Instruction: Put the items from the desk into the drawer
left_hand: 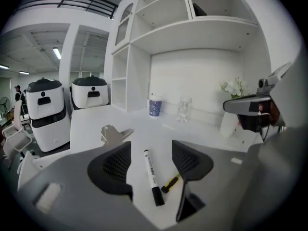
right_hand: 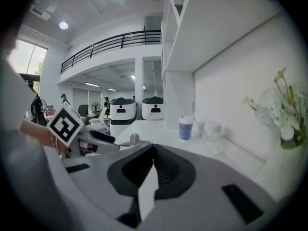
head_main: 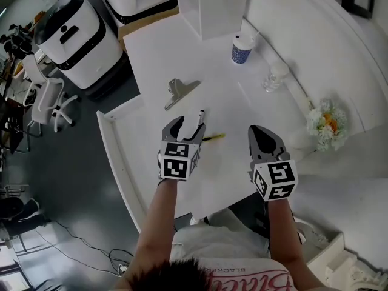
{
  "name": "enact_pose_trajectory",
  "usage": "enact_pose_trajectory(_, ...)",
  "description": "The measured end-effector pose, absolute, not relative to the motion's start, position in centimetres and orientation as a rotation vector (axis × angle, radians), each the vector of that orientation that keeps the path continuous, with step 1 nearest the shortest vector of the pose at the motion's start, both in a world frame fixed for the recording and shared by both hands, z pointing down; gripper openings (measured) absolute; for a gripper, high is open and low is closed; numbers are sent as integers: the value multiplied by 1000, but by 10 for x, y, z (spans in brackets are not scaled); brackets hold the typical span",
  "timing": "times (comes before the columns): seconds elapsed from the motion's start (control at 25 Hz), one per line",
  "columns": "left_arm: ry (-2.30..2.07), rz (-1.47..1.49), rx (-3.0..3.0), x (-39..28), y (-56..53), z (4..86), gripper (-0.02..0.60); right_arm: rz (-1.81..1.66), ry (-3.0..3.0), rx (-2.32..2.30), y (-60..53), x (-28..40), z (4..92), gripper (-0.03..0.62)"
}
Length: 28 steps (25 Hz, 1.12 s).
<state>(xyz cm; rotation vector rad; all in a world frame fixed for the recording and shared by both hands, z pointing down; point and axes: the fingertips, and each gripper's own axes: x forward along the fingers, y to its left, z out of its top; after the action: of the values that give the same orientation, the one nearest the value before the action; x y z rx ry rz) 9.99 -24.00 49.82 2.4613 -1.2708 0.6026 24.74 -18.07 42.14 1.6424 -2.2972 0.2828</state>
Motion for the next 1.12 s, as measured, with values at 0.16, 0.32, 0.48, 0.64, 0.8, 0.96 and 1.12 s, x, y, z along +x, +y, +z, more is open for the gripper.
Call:
enact_pose_trajectory(0.16,-1240,702,2403,102,-244,530,272,323,-2284,1628,-183,250,434,8)
enact_pose_trajectory(0.32,-1213,783,2344,104,-248,555,255,349,-2277,1618,-185,252,442,8)
enact_pose_trajectory(0.48,-1167,851,2272,109,-249,583,252,366,-2277,1595,-186,251,448,8)
enact_pose_trajectory(0.64,-1140,957,2204,112,-250,603,250,369,-2278,1575,-188,251,451,8)
enact_pose_trajectory(0.8,-1137,996,2171,112,-251,609,244,376,-2274,1567,-187,256,454,8)
enact_pose_trajectory(0.96,-1133,1010,2155,113,-251,607,236,374,-2280,1563,-190,259,453,8)
enact_pose_trajectory(1.12,-1122,1011,2135,116,-249,609,78,366,-2289,1549,-189,261,453,8)
